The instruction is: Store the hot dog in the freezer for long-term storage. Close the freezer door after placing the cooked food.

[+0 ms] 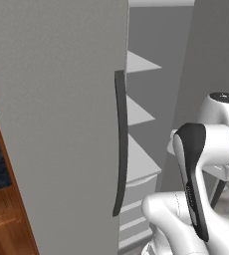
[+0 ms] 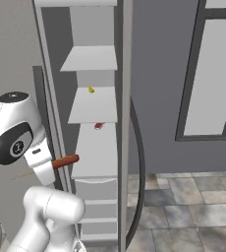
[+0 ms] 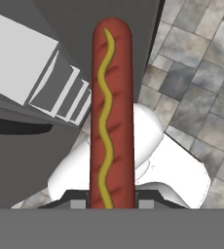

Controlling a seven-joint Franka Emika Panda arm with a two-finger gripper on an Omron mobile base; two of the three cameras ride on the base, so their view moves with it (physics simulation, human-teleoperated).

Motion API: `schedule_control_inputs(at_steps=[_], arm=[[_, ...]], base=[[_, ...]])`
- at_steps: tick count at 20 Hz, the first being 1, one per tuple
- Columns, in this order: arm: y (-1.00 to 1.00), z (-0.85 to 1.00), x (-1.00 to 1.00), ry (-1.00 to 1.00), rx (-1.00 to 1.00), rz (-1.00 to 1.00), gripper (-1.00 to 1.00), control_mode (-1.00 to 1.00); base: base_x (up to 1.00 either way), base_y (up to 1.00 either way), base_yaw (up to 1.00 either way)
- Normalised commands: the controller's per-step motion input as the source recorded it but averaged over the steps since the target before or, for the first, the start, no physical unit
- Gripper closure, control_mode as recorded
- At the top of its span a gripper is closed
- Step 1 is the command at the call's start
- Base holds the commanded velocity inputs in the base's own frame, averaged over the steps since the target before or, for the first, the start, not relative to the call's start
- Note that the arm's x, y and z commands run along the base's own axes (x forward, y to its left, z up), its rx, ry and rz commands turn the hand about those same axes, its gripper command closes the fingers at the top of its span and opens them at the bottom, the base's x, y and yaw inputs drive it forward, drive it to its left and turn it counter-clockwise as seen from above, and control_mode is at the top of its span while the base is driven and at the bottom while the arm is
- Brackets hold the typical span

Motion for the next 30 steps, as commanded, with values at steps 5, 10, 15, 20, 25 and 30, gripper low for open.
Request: schedule_control_inputs(at_steps=[5, 10, 15, 20, 25, 30], arm=[[0.0, 0.0, 0.12, -0.01, 0.0, 0.02, 1.0, -1.0], [-0.05, 0.0, 0.5, 0.0, 0.0, 0.15, 1.0, -1.0], [-0.1, 0.0, 0.37, 0.0, 0.0, 0.27, 1.0, -1.0], [0.0, 0.0, 0.27, -0.08, -0.03, 0.3, 1.0, -1.0], [0.0, 0.0, 0.23, -0.19, -0.03, 0.37, 1.0, -1.0], [0.0, -0.01, 0.23, -0.27, -0.01, 0.37, 1.0, -1.0]], base=[[0.0, 0.0, 0.0], [0.0, 0.0, 0.0], [0.0, 0.0, 0.0], [0.0, 0.0, 0.0], [0.0, 0.0, 0.0], [0.0, 0.0, 0.0]])
